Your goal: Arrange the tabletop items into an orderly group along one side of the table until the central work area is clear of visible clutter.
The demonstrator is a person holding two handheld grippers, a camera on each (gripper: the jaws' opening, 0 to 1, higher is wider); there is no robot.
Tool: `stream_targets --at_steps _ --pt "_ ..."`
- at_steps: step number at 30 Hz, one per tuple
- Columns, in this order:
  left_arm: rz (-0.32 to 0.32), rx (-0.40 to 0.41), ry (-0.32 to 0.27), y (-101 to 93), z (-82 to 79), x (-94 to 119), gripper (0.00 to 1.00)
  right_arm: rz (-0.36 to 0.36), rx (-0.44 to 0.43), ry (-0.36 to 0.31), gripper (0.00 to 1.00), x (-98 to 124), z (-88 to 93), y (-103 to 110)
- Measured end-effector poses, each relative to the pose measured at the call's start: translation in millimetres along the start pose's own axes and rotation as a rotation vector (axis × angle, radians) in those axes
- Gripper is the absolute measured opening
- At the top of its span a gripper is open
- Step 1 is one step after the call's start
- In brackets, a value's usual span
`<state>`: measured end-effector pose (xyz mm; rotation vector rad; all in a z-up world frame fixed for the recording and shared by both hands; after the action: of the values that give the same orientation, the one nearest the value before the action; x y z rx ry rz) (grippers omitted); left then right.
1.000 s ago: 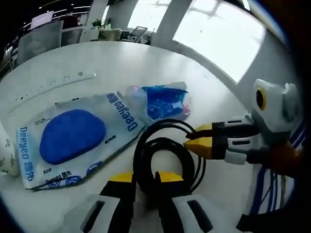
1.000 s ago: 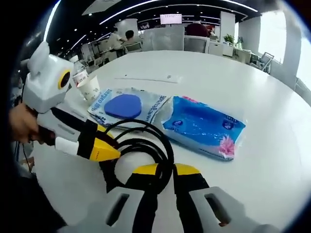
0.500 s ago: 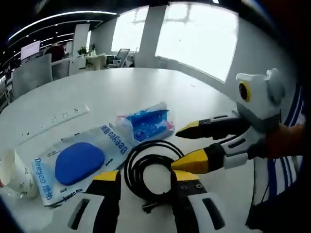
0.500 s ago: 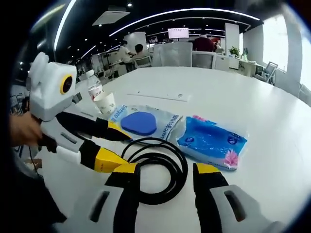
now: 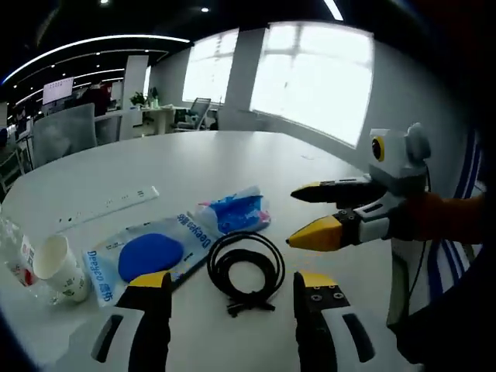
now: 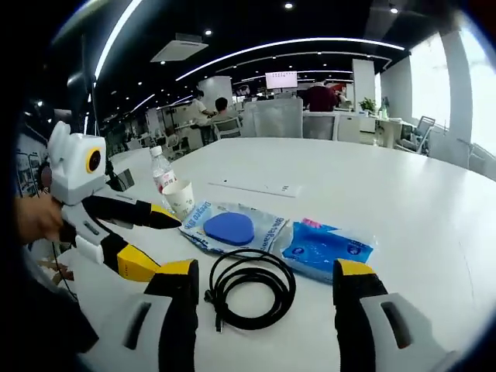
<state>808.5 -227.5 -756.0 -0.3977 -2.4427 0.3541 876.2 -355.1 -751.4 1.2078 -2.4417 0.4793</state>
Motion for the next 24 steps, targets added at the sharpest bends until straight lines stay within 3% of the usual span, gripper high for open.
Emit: stream_targets --at_steps 3,6,9,13,18,24 --pt "-0.027 -0.017 -0.029 9.9 -1.6 23.1 0.65 0.004 -0.010 -0.012 0.80 10.1 -1.7 1.2" --pt "-0.034 0.018 -0.073 15.8 -6.1 39.2 0.75 0.007 -0.006 -0.019 0.85 19.1 -2.8 2.8" --pt "-0.053 0.015 -0.072 23.2 -4.7 53.7 0.77 0.004 -0.009 -0.032 0.91 28.2 -5.6 5.1" --pt "-0.085 0.064 -0.132 38.5 -7.0 76.7 0.82 -0.002 -0.019 -0.030 0.99 38.0 -1.7 6.0" --pt "-0.121 0.054 -0.144 43.7 -7.5 104.6 0.88 -0.013 -0.022 -0.029 1.00 52.0 0.6 7.7" --pt "-0.145 0.083 -0.138 57.4 2.8 130.5 0.93 -0.012 -0.016 -0.013 1.00 66.1 1.5 6.2"
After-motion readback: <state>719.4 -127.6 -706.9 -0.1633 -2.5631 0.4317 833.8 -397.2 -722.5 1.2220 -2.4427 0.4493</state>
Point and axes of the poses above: the point that each gripper's makers call its tool centre point, and the gripper's own axes: x roughly backward along the fingers, y roughly to its left, z roughly out of its underside, the point moved 2 cm from there along x, roughly backward along the fingers, and after that the axes turned 14 degrees about x, right-handed, at the moved point
